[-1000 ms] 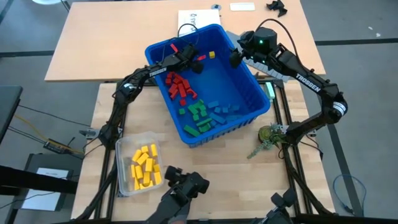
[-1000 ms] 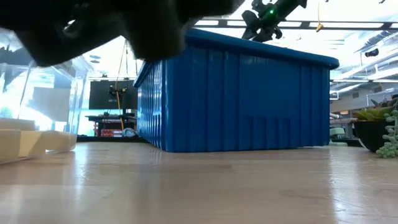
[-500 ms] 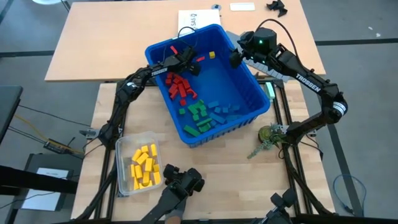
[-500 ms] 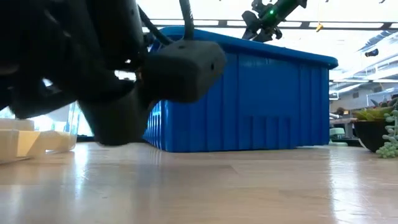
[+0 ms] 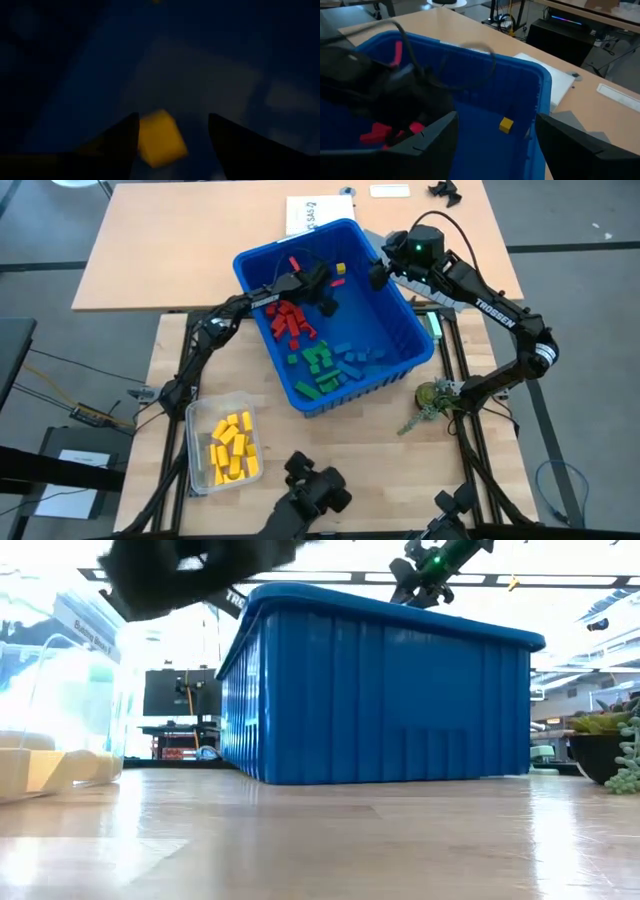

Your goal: Sort Items/Unsort Items

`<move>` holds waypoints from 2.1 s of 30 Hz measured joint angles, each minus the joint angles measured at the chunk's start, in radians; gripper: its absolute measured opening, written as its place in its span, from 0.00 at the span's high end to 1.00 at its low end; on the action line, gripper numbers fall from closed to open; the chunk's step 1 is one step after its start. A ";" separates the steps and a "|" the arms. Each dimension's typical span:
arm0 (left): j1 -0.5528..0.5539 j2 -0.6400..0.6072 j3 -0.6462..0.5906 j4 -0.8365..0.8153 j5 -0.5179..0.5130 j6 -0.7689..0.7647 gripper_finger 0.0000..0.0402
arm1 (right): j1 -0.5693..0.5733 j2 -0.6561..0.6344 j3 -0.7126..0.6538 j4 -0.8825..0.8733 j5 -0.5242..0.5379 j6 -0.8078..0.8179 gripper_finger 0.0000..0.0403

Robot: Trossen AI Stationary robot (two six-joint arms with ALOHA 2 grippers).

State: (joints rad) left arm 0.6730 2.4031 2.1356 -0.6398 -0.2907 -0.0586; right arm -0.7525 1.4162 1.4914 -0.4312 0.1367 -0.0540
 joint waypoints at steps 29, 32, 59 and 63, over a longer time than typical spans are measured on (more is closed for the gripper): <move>0.007 -0.006 -0.131 0.097 0.082 -0.259 0.39 | 0.000 0.000 0.000 -0.085 0.000 0.008 0.35; 0.007 -0.007 -0.144 0.128 0.083 -0.237 0.44 | 0.000 0.003 0.000 -0.080 0.000 0.008 0.35; -0.172 -0.410 -0.112 -0.003 -0.035 0.066 0.65 | 0.000 0.004 0.000 -0.161 0.000 -0.002 0.35; -0.218 -0.504 -0.112 -0.057 -0.061 0.088 0.65 | 0.000 0.004 0.000 -0.155 0.000 -0.006 0.35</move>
State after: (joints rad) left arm 0.4551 1.8988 2.0232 -0.6970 -0.3521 0.0294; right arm -0.7521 1.4204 1.4914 -0.5861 0.1368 -0.0601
